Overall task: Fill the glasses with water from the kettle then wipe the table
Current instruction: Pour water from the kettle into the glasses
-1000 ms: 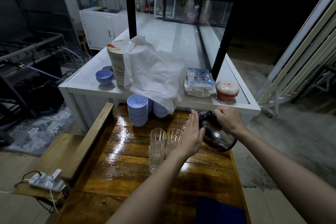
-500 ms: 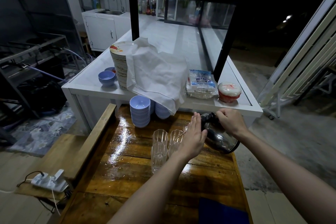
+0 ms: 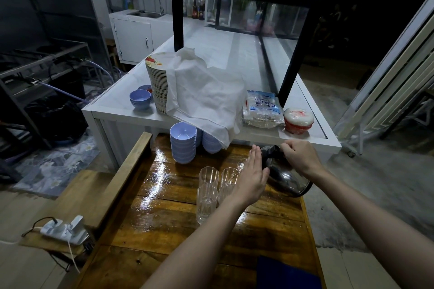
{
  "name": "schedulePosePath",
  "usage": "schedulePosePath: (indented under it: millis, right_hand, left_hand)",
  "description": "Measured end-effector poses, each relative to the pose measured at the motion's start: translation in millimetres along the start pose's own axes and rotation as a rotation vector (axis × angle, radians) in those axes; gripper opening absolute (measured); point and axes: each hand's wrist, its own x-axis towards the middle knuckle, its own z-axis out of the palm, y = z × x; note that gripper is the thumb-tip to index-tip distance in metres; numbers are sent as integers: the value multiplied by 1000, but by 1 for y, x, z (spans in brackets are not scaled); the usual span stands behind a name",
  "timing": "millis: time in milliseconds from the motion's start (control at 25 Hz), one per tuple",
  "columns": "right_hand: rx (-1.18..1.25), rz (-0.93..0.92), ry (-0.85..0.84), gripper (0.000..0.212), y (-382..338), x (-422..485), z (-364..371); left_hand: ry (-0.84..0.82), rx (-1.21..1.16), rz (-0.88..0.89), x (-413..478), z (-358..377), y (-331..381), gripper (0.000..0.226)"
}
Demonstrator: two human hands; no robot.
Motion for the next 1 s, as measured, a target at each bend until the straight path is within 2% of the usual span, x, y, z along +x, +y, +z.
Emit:
schedulePosePath:
  millis: [360, 600, 880, 1000]
  right_hand:
    - [18, 29, 14, 39, 0, -3, -3]
    - [157, 198, 54, 32, 5, -22, -1]
    - [481, 494, 173, 36, 33, -41, 15]
    - [525, 517, 197, 36, 30, -39, 16]
  left_hand:
    - [-19, 2, -5, 1, 1, 2, 64]
    - [-61, 102, 31, 7, -1, 5, 63]
    - [-83, 287, 152, 16, -1, 15, 61]
    - [-52, 321, 192, 15, -8, 20, 79]
